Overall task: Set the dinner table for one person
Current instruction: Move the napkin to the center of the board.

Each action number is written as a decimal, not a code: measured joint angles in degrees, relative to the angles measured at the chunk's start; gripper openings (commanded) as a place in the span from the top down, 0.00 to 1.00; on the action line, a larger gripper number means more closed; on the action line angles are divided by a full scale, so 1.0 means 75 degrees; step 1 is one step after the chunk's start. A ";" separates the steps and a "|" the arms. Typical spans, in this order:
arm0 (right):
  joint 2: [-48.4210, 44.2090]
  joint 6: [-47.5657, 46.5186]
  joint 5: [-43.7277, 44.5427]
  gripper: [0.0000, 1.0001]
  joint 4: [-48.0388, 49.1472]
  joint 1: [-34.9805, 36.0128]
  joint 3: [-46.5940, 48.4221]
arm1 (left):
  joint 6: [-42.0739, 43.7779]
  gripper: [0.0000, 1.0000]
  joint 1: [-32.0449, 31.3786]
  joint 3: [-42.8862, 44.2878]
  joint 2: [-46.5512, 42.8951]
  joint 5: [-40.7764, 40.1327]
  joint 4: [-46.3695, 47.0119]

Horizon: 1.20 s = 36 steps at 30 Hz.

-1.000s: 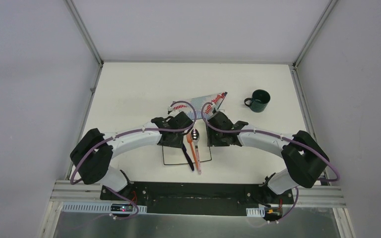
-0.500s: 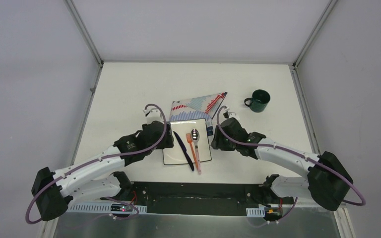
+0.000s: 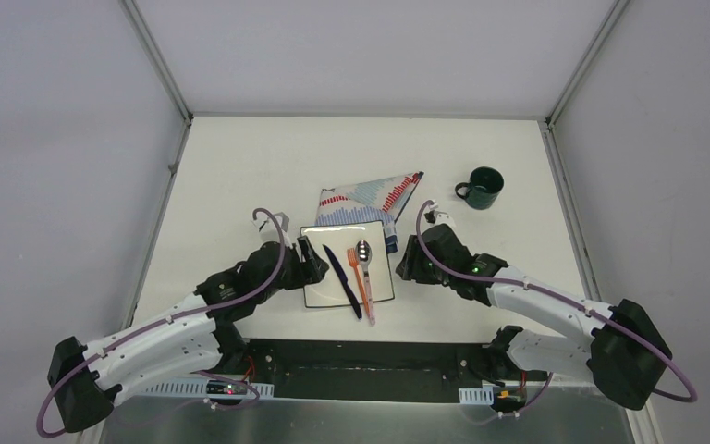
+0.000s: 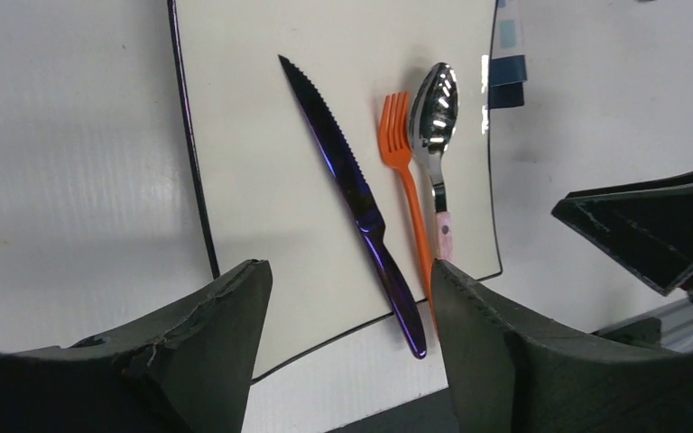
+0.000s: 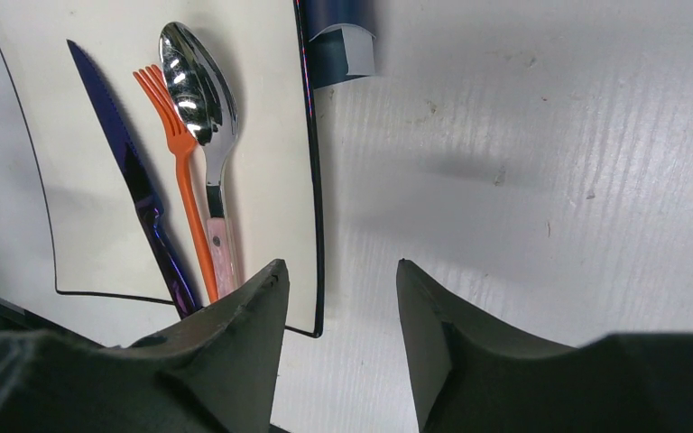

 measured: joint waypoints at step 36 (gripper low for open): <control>-0.0082 -0.0073 -0.0029 0.49 -0.0003 -0.0111 0.0009 | 0.1306 0.24 0.4672 0.7245 0.6577 0.4902 -0.0478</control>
